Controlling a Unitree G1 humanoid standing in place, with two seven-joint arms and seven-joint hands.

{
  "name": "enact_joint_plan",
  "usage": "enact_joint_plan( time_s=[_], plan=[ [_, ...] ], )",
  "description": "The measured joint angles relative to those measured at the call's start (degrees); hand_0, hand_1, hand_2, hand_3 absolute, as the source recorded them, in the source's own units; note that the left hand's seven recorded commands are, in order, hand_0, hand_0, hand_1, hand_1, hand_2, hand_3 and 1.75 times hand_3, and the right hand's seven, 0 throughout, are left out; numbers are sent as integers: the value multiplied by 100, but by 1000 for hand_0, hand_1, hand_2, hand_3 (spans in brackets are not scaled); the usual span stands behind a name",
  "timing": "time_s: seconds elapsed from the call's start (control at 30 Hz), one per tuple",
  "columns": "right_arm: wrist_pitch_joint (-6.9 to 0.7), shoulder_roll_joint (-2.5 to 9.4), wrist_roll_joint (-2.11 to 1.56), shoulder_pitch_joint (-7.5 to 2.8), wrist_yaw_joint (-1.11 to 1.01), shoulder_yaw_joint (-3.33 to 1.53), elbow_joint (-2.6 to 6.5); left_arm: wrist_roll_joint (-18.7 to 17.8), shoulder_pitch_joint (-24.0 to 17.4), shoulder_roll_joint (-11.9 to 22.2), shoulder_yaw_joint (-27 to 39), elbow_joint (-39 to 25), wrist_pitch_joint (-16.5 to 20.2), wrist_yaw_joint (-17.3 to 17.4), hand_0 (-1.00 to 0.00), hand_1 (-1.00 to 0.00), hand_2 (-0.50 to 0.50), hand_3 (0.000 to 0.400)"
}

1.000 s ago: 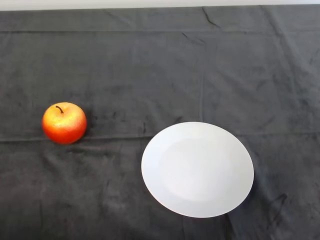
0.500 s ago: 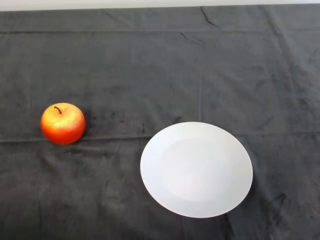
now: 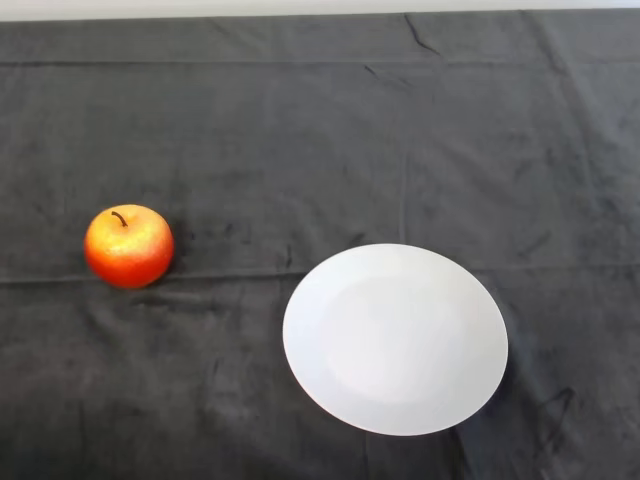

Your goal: Move the apple to the plate

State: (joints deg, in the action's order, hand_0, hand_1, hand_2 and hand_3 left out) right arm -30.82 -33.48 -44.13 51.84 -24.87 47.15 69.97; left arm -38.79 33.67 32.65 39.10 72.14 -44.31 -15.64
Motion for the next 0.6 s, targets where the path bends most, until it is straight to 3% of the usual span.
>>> enact_joint_plan(
  time_s=[0.37, 0.6],
  plan=[
    [0, 1, 0, 0, 0, 1, 0, 413, 154, -177, -252, -1, 10, 283, 0, 0, 0, 0],
    [0, 1, 0, 0, 0, 0, 0, 510, 201, -507, -456, -2, 14, 402, 0, 0, 0, 0]
  ],
)
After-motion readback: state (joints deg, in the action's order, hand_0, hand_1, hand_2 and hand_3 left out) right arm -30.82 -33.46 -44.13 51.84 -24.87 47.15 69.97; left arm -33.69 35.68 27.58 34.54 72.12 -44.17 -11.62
